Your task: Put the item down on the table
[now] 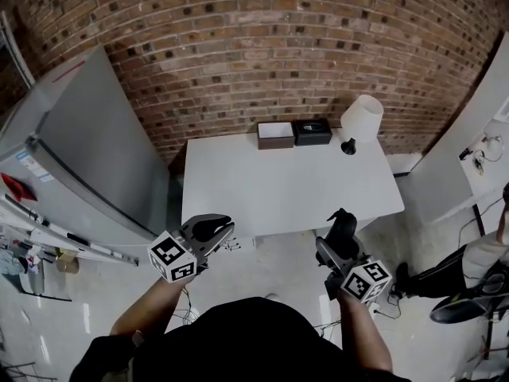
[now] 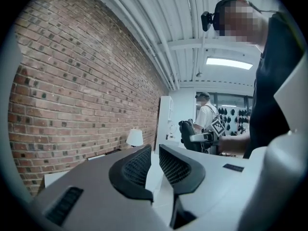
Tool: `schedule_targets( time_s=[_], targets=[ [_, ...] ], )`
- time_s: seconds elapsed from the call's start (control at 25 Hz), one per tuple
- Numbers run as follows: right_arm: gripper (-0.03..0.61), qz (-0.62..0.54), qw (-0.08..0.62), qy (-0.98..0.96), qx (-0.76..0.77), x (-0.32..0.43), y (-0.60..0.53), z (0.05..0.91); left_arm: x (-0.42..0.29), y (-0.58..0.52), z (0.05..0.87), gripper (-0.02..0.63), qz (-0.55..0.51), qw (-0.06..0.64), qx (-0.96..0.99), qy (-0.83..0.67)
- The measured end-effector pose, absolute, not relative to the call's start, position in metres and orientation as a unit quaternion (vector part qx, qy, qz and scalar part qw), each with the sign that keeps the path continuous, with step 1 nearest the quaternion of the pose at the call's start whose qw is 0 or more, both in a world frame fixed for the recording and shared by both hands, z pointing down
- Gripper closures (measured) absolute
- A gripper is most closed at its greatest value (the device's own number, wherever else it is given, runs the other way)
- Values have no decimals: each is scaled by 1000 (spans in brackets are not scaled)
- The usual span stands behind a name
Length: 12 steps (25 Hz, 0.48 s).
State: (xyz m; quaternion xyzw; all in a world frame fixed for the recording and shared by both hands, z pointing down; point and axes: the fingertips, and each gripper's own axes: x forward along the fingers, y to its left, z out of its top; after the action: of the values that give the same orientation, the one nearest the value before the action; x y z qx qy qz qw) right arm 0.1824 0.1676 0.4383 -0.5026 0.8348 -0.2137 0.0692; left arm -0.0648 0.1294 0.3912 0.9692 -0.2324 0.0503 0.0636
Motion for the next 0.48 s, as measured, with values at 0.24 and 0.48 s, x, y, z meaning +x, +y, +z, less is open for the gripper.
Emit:
schedule_targets(
  time_s=[0.24, 0.48],
  targets=[
    [236, -211, 79, 840, -493, 201, 155, 434, -50, 120, 382, 548, 46, 55, 966, -249],
    [236, -224, 78, 840, -487, 222, 148, 447, -23, 122, 391, 549, 54, 58, 966, -245]
  ],
)
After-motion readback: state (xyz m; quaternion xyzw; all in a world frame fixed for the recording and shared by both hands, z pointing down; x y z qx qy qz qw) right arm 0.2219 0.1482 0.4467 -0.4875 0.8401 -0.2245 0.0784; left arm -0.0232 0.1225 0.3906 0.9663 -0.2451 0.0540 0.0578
